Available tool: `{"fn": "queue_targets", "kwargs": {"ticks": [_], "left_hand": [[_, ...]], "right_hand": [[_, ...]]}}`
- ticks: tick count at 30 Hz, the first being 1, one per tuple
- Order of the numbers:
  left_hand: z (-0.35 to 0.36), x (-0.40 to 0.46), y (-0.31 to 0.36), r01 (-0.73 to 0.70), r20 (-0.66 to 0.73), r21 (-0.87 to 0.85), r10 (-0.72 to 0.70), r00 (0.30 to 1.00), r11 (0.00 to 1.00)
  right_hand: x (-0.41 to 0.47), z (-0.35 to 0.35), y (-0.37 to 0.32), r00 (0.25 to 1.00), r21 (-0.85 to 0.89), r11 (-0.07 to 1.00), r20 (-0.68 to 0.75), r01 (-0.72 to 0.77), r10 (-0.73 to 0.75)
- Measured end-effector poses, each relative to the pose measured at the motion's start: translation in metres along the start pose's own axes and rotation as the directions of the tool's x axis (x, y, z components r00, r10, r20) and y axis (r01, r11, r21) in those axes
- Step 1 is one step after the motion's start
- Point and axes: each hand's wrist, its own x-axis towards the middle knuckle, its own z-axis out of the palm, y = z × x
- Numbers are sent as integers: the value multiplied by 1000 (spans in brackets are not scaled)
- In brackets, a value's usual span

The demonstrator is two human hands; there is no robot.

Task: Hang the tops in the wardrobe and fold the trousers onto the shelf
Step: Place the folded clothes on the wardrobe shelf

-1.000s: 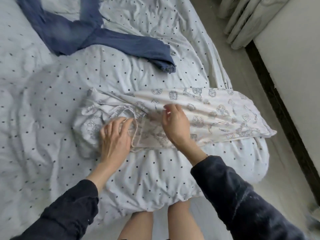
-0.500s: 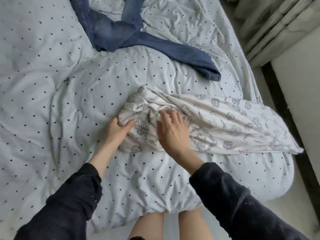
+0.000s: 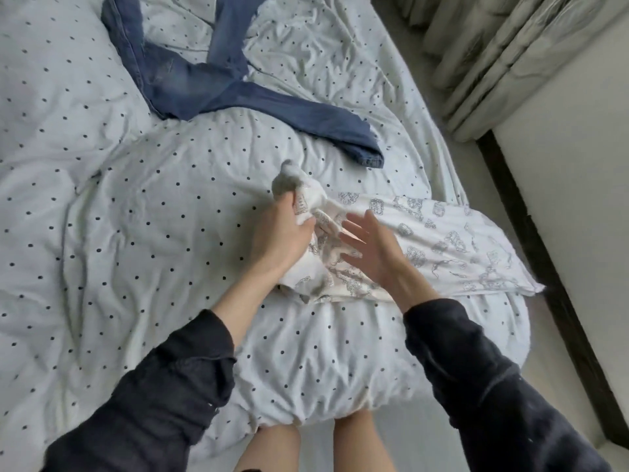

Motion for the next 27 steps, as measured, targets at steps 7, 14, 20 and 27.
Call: {"fn": "queue_targets", "kwargs": {"ticks": [7,14,20,27], "left_hand": [[115,-17,59,-205,557,120,105,824,971],[98,-1,-19,231,-163,-115,-247,955,966],[84,-1,-30,569,368,-399,-443,818,719],[70,-1,-18,511,333,-383,-401,853,769]], "right_hand": [[-31,-92,-15,954,-105,990,-273,98,-123],[-21,-94,25,851,-776,552,-39,304,-524],[-5,-71,42,858,-956,28,249,293,-449],[11,-69,31,932,-956,68,262,287,-252]]}}
